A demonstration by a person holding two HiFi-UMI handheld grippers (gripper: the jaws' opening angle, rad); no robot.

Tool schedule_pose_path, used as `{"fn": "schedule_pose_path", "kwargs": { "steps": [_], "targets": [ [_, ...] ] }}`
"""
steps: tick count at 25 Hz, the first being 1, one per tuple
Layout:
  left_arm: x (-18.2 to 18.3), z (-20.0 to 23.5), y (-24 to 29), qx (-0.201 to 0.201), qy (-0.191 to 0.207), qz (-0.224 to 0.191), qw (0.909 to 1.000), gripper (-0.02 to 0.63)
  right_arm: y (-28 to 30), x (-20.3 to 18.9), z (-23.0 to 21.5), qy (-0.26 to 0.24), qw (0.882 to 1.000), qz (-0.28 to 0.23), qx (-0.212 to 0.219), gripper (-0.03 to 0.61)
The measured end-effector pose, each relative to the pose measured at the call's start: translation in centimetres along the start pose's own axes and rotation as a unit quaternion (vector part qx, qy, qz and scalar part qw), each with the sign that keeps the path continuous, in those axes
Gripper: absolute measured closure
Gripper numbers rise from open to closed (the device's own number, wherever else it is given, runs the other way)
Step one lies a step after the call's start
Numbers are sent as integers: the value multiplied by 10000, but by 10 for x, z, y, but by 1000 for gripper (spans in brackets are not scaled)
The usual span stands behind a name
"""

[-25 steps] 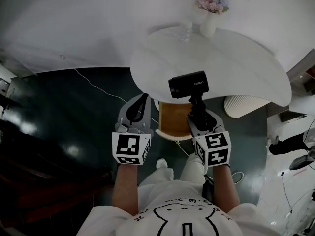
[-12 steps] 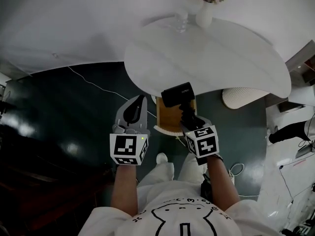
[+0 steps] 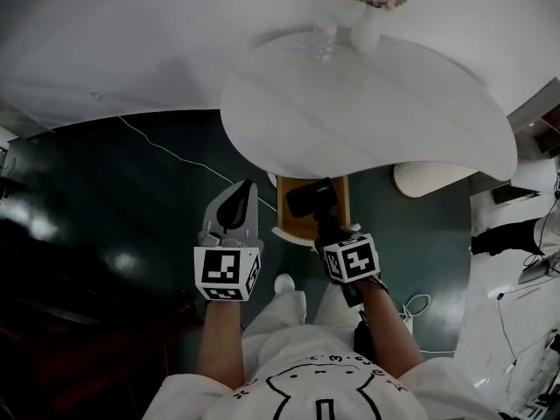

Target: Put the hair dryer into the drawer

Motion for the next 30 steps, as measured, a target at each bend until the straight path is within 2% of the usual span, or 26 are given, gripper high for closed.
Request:
{"fn": "schedule_pose_path", "kwargs": {
  "steps": [7,10,17,22,26,30],
  "targets": [
    [-10,1,-7,81,48,136,9999,594,24,-9,-12,348,9977,578,-69,370],
    [-11,2,-9,128,78,166,9997,594,40,-9,-23,228,9960,826,-239,370],
    [-5,15,-18,237,246,193,9992,594,67,1,-41,-362,9920,1117,-459,370],
    [-5,31,-35,384,415,295,9980,594,90,6,-43,-945,9849,1295,-646,370],
    [-5,38,-43,454,525,357,9970,594,106,9,-50,-1576,9731,1409,-916,370],
    [-8,45,-51,536,579,424,9960,594,121,12,-54,-2333,9544,1551,-1035,370]
  ]
}}
Point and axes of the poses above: the fingertips, and each gripper's own axes: y forward along the fingers, z to its left, x out of its top, the point moved 2 cm from there along -y, backward along the fingers, and after that the axes turned 11 degrees about -z, right-handed, at the moved point
